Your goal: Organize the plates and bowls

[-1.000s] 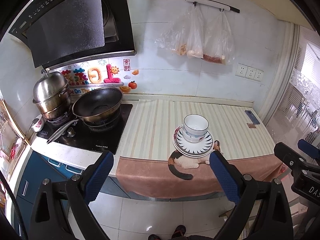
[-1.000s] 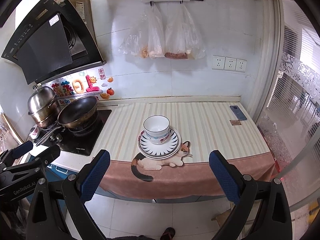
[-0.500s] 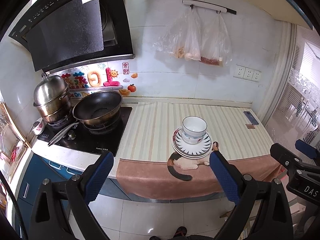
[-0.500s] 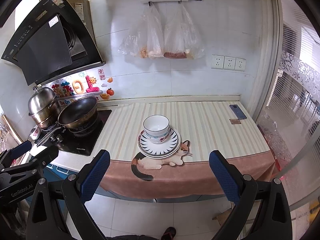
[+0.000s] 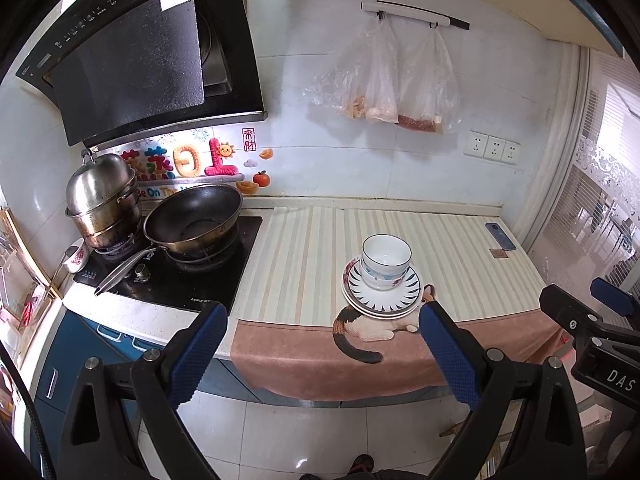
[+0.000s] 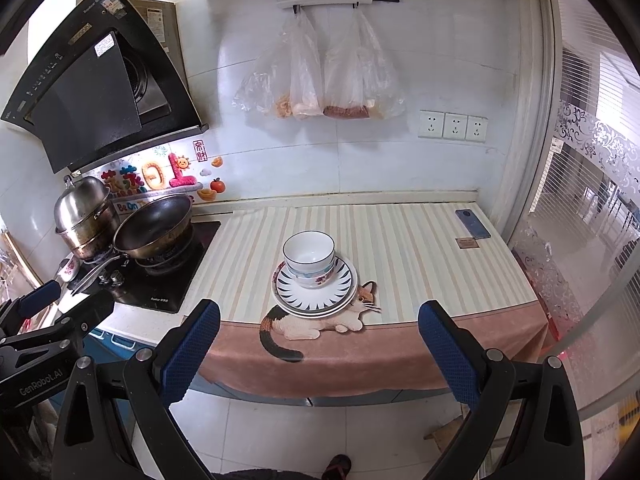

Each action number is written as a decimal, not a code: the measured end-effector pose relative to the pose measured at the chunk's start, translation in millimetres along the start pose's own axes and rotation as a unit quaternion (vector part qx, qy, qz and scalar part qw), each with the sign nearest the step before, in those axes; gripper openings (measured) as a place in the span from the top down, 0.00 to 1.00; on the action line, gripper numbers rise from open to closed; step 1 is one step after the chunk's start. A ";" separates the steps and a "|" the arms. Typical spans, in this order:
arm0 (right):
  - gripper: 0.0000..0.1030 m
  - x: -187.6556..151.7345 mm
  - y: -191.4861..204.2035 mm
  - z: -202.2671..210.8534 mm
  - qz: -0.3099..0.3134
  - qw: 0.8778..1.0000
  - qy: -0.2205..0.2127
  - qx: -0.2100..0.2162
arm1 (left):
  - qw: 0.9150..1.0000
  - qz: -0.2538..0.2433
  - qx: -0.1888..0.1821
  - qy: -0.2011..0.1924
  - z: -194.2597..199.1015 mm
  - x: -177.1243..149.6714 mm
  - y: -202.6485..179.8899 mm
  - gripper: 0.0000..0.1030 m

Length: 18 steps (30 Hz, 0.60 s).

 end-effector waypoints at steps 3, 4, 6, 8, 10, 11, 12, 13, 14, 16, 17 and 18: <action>0.02 -1.0 0.6 -0.1 0.000 1.000 -0.001 -0.003 | 1.000 -0.001 0.000 0.001 -0.3 0.0 0.2 0.04; 0.02 -0.8 0.6 -0.8 -0.001 1.000 -0.001 -0.002 | 1.000 -0.001 0.000 0.001 -0.2 0.0 0.3 0.04; 0.02 -2.0 1.2 0.2 0.000 1.000 0.001 -0.003 | 1.000 -0.002 0.002 0.001 -0.3 0.1 0.3 0.04; 0.02 -2.5 0.2 -0.5 -0.002 1.000 0.003 0.000 | 1.000 -0.002 0.001 0.001 -0.5 1.0 1.6 0.04; 0.02 -1.9 0.5 -1.6 -0.001 1.000 0.004 -0.002 | 1.000 -0.004 0.000 0.001 -1.6 1.5 2.1 0.04; 0.02 -1.2 0.1 -2.4 -0.001 1.000 0.005 -0.001 | 1.000 -0.004 -0.001 0.001 -2.0 2.0 2.8 0.04; 0.02 -0.6 0.4 -2.8 -0.001 1.000 0.005 -0.001 | 1.000 -0.004 0.000 0.000 -2.3 2.3 2.5 0.04; 0.02 -0.6 0.3 -3.0 0.000 1.000 0.004 -0.001 | 1.000 -0.005 0.000 0.001 -2.5 2.3 2.7 0.04; 0.02 -0.1 0.0 -3.7 0.000 1.000 0.005 -0.001 | 1.000 -0.003 0.000 0.001 -1.7 1.6 2.4 0.04; 0.02 0.0 0.3 -3.7 0.000 1.000 0.003 -0.002 | 1.000 -0.003 -0.001 0.002 -2.4 2.0 2.8 0.04; 0.02 0.6 0.6 -4.0 0.000 1.000 0.003 -0.003 | 1.000 -0.003 -0.001 0.001 -2.4 2.5 2.8 0.04; 0.02 1.0 0.8 -4.8 0.001 1.000 0.003 -0.003 | 1.000 -0.003 -0.001 0.001 -2.7 2.7 2.8 0.04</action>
Point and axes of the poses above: each gripper's, at about its wrist camera, not at the fingertips, and z roughly against the way its jaws point, y to its left, x to its top, the point moved 2 cm from there along -z, roughly the way its jaws point, and after that the axes turned 3 degrees about -x, right-handed, at the moved point
